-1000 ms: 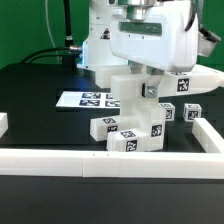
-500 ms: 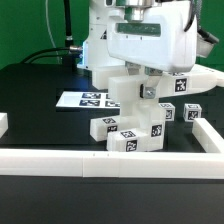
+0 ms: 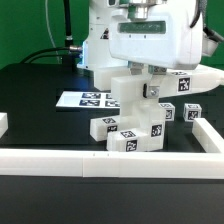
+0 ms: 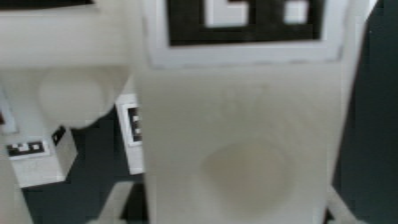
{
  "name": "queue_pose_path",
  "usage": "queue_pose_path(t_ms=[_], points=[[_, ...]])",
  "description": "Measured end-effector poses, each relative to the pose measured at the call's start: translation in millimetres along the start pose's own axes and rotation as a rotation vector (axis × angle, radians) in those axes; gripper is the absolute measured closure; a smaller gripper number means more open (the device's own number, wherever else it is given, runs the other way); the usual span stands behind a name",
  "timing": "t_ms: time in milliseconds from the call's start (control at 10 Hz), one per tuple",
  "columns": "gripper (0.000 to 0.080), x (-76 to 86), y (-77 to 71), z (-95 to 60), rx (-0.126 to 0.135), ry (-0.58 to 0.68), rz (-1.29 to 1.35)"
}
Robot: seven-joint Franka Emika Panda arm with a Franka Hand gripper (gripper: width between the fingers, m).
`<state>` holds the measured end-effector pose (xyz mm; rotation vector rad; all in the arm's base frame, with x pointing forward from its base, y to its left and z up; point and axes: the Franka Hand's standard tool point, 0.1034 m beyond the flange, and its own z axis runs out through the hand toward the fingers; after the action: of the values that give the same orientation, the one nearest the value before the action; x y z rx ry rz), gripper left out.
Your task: Assemble chair
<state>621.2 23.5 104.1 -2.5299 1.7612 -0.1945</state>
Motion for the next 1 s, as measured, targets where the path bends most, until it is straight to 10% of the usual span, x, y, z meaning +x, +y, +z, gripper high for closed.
queue_pose_path(t_ms=[500,1000], points=[[0.0514,10.4,-3.1,-32.5,0.042,-0.026,-0.002],[0.0514,12.3,4.3,-30.3,0.034,-0.038,0.023]])
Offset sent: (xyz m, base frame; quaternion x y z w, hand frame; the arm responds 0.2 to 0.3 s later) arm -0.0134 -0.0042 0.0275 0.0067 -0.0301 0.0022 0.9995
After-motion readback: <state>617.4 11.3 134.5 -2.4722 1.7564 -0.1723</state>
